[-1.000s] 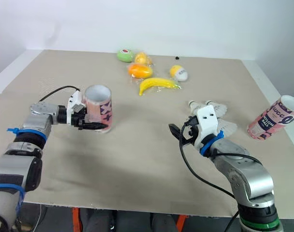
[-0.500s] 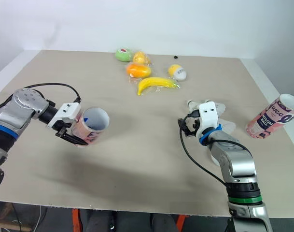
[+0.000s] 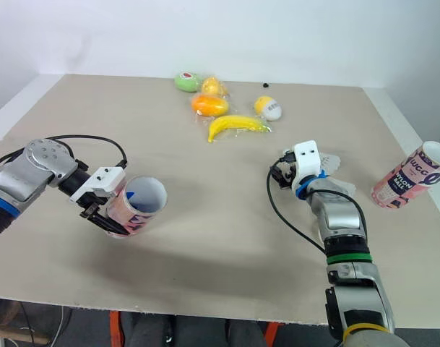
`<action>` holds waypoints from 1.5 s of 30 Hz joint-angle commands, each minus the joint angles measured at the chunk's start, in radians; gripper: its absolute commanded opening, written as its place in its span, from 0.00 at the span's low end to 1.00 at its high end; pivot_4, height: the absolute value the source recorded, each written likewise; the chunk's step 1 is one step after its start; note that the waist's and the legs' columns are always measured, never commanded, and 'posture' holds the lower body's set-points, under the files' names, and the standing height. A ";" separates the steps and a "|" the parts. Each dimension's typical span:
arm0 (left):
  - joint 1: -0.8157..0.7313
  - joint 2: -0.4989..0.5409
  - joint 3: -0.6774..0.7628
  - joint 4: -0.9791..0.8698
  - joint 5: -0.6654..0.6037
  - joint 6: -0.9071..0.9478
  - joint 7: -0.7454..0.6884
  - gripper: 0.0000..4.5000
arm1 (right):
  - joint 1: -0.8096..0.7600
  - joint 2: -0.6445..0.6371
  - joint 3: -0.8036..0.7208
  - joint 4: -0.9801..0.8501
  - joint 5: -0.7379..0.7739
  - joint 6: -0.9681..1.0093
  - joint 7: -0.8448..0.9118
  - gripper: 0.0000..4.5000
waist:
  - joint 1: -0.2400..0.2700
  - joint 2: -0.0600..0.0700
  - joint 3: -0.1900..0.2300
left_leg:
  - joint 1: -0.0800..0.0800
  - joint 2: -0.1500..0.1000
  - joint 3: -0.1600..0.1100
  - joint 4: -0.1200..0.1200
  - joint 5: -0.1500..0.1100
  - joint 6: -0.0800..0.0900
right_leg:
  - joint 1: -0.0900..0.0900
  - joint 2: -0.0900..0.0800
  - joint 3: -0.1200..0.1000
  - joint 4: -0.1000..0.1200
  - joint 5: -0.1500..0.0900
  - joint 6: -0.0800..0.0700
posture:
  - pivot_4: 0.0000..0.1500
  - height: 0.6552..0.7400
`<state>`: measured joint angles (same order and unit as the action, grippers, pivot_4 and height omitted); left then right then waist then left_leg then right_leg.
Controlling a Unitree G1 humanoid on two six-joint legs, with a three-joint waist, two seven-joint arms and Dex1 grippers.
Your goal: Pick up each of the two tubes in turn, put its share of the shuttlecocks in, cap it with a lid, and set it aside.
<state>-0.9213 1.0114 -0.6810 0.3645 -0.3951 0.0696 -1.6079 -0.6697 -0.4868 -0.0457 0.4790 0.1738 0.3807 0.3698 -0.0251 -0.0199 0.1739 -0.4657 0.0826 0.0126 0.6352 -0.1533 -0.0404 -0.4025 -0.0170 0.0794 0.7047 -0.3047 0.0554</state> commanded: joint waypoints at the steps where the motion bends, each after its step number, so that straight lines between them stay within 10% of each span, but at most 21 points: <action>1: 0.016 -0.011 -0.019 0.001 0.023 -0.011 -0.006 0.65 | -0.024 0.004 -0.009 0.000 -0.015 -0.046 0.018 0.44 | 0.000 0.001 0.000 | 0.000 0.000 0.000 0.000 0.000 0.000 | 0.000 0.000 0.000 0.000 0.000 0.000 | 1.00 0.43; 6: 0.037 -0.027 0.002 0.002 0.034 -0.015 -0.006 0.65 | 0.003 0.009 -0.016 -0.051 -0.017 -0.025 0.028 0.01 | 0.001 0.001 -0.001 | 0.000 0.000 0.000 0.001 0.000 0.000 | 0.000 0.000 0.000 0.001 0.000 0.000 | 1.00 0.43; 20: 0.012 -0.090 -0.040 0.076 0.072 -0.046 -0.006 0.65 | 0.143 -0.181 0.154 -0.991 0.232 0.080 0.536 0.01 | 0.010 0.011 -0.004 | 0.002 -0.001 0.000 0.003 0.000 0.000 | 0.002 -0.001 0.000 0.006 -0.002 0.002 | 1.00 0.43; 38: -0.038 -0.173 -0.044 0.139 0.048 -0.025 -0.006 0.65 | -0.267 -0.140 0.506 -0.739 -0.014 0.011 0.783 0.01 | 0.034 0.011 -0.005 | 0.004 -0.003 0.007 0.004 0.010 0.006 | 0.000 -0.006 0.001 0.008 -0.002 0.001 | 1.00 0.43; 45: -0.059 -0.197 -0.042 0.164 0.060 -0.036 -0.006 0.65 | -0.333 -0.035 0.352 -0.699 0.193 0.108 0.832 0.58 | 0.038 0.011 -0.005 | 0.003 -0.003 0.007 0.003 0.010 0.006 | 0.003 -0.006 0.001 0.010 0.000 0.004 | 1.00 0.43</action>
<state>-0.9894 0.8463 -0.6895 0.5279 -0.3448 0.0414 -1.6164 -0.9635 -0.5208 0.3955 -0.2074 0.3056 0.4688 1.1981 0.0129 -0.0088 0.1693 -0.4629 0.0796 0.0194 0.6385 -0.1427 -0.0343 -0.4001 -0.0229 0.0796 0.7150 -0.3050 0.0597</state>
